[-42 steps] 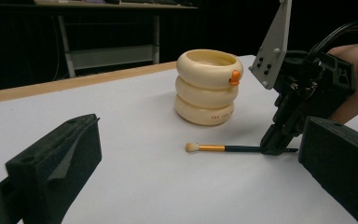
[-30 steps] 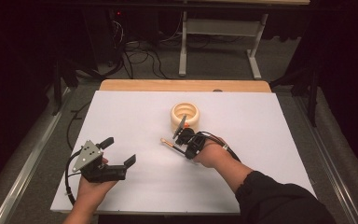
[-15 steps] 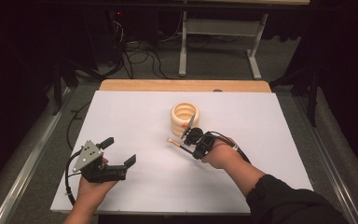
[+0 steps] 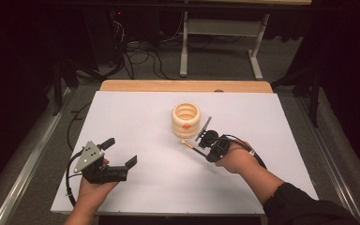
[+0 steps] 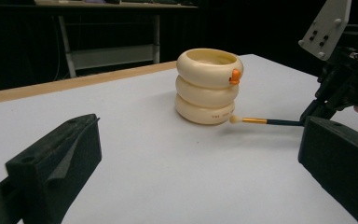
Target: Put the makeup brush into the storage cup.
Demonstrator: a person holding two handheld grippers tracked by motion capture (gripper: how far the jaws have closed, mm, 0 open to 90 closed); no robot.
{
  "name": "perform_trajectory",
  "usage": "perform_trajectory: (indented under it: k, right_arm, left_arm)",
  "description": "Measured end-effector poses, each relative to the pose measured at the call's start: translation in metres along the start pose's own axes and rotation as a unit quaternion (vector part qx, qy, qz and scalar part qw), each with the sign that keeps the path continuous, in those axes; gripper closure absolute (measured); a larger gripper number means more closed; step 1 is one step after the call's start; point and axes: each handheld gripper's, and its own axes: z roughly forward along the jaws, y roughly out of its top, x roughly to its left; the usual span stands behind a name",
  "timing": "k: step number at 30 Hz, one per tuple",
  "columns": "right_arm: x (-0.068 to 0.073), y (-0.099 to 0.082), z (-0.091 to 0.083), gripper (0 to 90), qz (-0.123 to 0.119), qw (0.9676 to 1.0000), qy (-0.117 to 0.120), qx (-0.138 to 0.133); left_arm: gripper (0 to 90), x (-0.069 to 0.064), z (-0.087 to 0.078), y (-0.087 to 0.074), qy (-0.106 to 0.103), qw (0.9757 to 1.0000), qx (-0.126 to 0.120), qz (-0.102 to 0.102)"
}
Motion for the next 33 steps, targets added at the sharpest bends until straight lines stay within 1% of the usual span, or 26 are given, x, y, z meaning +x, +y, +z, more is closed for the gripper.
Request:
perform_trajectory:
  k: [1, 3, 4, 7, 8, 10, 11, 12, 13, 14, 15, 16, 17, 19, 20, 26, 27, 28, 29, 30, 31, 33]
  right_arm:
    - [-0.002, -0.006, -0.001, 86.9, 0.005, 1.0000, 0.000, 0.000]
    - [-0.005, -0.012, -0.001, 86.9, 0.009, 1.0000, -0.003, 0.001]
    - [-0.005, -0.012, -0.001, 86.9, 0.009, 1.0000, -0.003, 0.001]
    - [-0.010, -0.021, -0.002, 86.9, 0.016, 0.9999, -0.004, 0.001]
    - [-0.013, -0.027, -0.003, 86.9, 0.023, 0.9997, -0.006, 0.001]
    - [-0.014, -0.030, -0.003, 86.9, 0.024, 0.9997, -0.010, -0.001]
    - [-0.018, -0.036, -0.004, 86.9, 0.027, 0.9996, -0.011, 0.000]
    - [-0.018, -0.036, -0.004, 86.9, 0.027, 0.9996, -0.011, 0.000]
    - [-0.021, -0.041, -0.004, 86.9, 0.033, 0.9994, -0.011, 0.000]
    - [-0.021, -0.041, -0.004, 86.9, 0.033, 0.9994, -0.011, 0.000]
    - [-0.025, -0.047, -0.005, 86.9, 0.038, 0.9992, -0.012, 0.002]
    - [-0.025, -0.047, -0.005, 86.9, 0.038, 0.9992, -0.012, 0.002]
    - [-0.027, -0.052, -0.006, 86.9, 0.043, 0.9990, -0.014, 0.002]
    - [-0.029, -0.057, -0.007, 86.9, 0.052, 0.9985, -0.015, 0.003]
    - [-0.030, -0.058, -0.007, 86.8, 0.059, 0.9981, -0.017, 0.004]
    - [-0.034, -0.068, -0.006, 86.8, 0.069, 0.9975, -0.016, 0.007]
    - [-0.035, -0.069, -0.006, 86.8, 0.069, 0.9974, -0.017, 0.007]
    - [-0.036, -0.070, -0.005, 86.9, 0.061, 0.9979, -0.019, 0.006]
    - [-0.035, -0.071, -0.005, 86.8, 0.069, 0.9974, -0.018, 0.007]
    - [-0.035, -0.071, -0.005, 86.8, 0.069, 0.9974, -0.018, 0.007]
    - [-0.035, -0.071, -0.005, 86.9, 0.075, 0.9970, -0.016, 0.005]
    - [-0.034, -0.071, -0.004, 86.9, 0.075, 0.9970, -0.016, 0.005]
  left_arm:
    - [0.0, 0.000, 0.000, 0.000, 0.000, 1.0000, 0.000, 0.000]
    - [0.0, 0.000, 0.000, 0.000, 0.000, 1.0000, -0.001, -0.001]
    - [0.0, 0.000, 0.000, 0.000, 0.000, 1.0000, -0.001, -0.001]
    - [0.0, 0.000, 0.000, 0.000, 0.000, 1.0000, 0.000, 0.000]
    - [0.0, 0.000, 0.001, 0.000, 0.000, 1.0000, 0.000, 0.000]
    - [0.0, 0.000, 0.001, 0.000, 0.000, 1.0000, 0.000, 0.000]
    - [0.0, -0.001, 0.001, -0.001, 0.000, 1.0000, 0.000, 0.000]
    - [0.0, -0.001, 0.001, -0.001, 0.000, 1.0000, 0.000, 0.000]
    - [0.0, -0.001, 0.001, -0.001, 0.001, 1.0000, 0.001, 0.000]
    - [0.0, -0.001, 0.001, -0.001, 0.001, 1.0000, 0.001, 0.000]
    - [0.0, -0.001, 0.001, -0.001, 0.002, 1.0000, 0.001, 0.000]
    - [0.0, -0.001, 0.001, -0.001, 0.002, 1.0000, 0.001, 0.000]
    - [0.0, -0.001, 0.001, -0.001, 0.003, 1.0000, 0.001, 0.000]
    - [0.0, -0.001, 0.002, -0.001, 0.004, 1.0000, 0.002, 0.000]
    - [0.0, -0.001, 0.002, -0.001, 0.004, 1.0000, 0.002, 0.000]
    - [0.0, -0.001, 0.002, -0.001, 0.003, 1.0000, 0.003, 0.002]
    - [0.0, -0.001, 0.002, -0.001, 0.003, 1.0000, 0.003, 0.002]
    - [0.0, -0.001, 0.002, -0.001, 0.003, 1.0000, 0.003, 0.002]
    - [0.0, -0.001, 0.002, -0.002, 0.003, 1.0000, 0.003, 0.001]
    - [0.0, -0.001, 0.002, -0.002, 0.003, 1.0000, 0.003, 0.001]
    - [0.0, -0.001, 0.002, -0.002, 0.002, 1.0000, 0.003, 0.000]
    - [0.0, -0.001, 0.002, -0.002, 0.002, 1.0000, 0.003, 0.000]
